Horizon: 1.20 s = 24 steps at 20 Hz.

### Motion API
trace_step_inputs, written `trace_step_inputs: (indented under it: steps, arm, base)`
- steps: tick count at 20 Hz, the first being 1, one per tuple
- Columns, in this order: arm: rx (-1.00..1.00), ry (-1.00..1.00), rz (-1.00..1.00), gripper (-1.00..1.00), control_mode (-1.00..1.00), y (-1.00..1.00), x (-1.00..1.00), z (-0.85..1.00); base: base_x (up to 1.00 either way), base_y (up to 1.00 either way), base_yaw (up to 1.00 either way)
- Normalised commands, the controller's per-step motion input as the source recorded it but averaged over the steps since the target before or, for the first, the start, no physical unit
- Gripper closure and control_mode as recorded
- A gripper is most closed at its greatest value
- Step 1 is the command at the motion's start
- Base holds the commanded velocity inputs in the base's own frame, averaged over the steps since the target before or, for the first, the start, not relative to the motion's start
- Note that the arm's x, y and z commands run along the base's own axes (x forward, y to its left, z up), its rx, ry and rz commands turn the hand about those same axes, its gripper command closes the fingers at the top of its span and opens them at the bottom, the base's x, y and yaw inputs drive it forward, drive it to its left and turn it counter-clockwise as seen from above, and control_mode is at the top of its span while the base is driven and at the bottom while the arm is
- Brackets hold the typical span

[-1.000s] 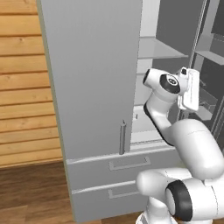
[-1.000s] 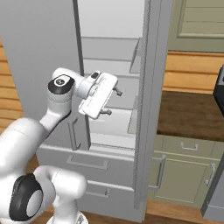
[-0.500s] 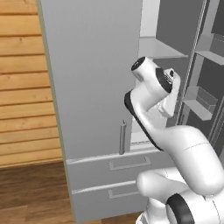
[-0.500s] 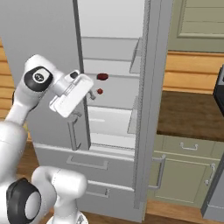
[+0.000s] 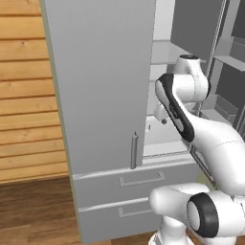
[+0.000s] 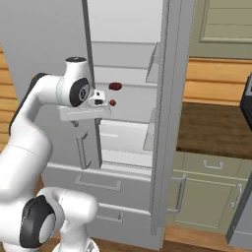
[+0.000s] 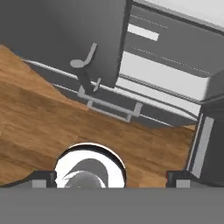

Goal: Take the strawberry from the fridge and place it on top of the pancake, located on the dining counter.

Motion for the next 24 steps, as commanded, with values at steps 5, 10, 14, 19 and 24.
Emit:
trace_step_inputs:
  steps: [5, 10, 14, 19, 24]
  arm:
    - [0.69, -0.28, -0.43, -1.0, -1.0, 0.3, 0.3, -0.72]
    - [-0.05, -0.1, -0.15, -1.0, -1.0, 0.63, 0.23, -0.03]
    - [-0.16, 0.01, -0.07, -1.0, -1.0, 0.41, 0.27, -0.08]
    - [-0.14, 0.05, -0.13, -1.0, -1.0, 0.36, 0.25, -0.34]
    - [-0.04, 0.08, -0.09, -1.0, -1.0, 0.0, 0.3, -0.39]
  base:
    - [0.0, 0.0, 0.0]
    - [0.0, 0.0, 0.0]
    - [0.0, 0.0, 0.0]
    - [0.0, 0.0, 0.0]
    - [0.0, 0.0, 0.0]
